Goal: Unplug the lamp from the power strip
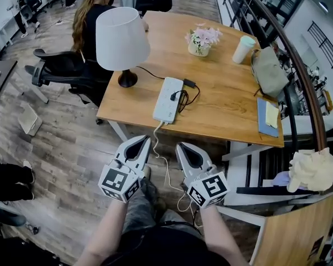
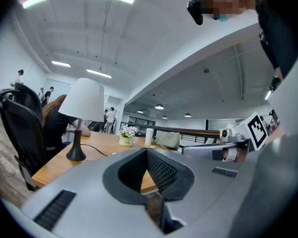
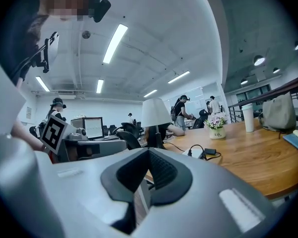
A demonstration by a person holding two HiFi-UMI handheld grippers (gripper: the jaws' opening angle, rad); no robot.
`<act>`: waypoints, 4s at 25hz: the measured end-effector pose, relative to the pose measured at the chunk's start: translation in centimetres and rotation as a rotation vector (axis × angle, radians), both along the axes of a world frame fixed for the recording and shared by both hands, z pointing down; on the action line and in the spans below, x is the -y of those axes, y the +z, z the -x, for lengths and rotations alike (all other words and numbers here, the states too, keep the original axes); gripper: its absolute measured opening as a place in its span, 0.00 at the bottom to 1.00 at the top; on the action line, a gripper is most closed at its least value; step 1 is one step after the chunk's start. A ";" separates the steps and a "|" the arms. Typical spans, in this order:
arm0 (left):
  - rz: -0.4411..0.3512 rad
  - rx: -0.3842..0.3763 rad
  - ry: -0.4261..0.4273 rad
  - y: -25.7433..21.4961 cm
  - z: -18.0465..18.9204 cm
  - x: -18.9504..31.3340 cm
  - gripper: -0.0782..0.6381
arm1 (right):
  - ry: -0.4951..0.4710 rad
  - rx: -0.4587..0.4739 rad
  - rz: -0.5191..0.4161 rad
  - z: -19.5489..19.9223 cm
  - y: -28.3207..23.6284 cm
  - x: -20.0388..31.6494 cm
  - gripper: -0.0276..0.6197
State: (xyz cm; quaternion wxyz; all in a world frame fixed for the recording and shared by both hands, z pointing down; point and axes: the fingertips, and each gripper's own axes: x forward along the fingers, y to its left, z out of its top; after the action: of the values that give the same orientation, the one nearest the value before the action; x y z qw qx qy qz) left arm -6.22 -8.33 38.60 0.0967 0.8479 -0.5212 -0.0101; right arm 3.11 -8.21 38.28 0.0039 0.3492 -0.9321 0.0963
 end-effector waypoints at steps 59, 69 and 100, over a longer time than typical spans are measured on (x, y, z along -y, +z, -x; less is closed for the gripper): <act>0.279 0.552 0.517 13.4 -3.2 21.3 0.10 | 0.452 -0.312 0.430 4.4 11.4 22.6 0.16; 0.301 0.535 0.513 13.4 -3.3 21.3 0.10 | 0.484 -0.176 0.495 3.0 11.4 22.6 0.16; 0.222 0.543 0.484 11.9 -3.0 21.6 0.10 | 0.440 -0.278 0.344 1.6 9.2 22.7 0.15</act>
State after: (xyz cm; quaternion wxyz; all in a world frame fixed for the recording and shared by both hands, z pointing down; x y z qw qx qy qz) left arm -3.18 -29.90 50.47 0.0460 0.9027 -0.3104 0.2945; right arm 1.48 -30.87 47.48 0.1696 0.5466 -0.7947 0.2023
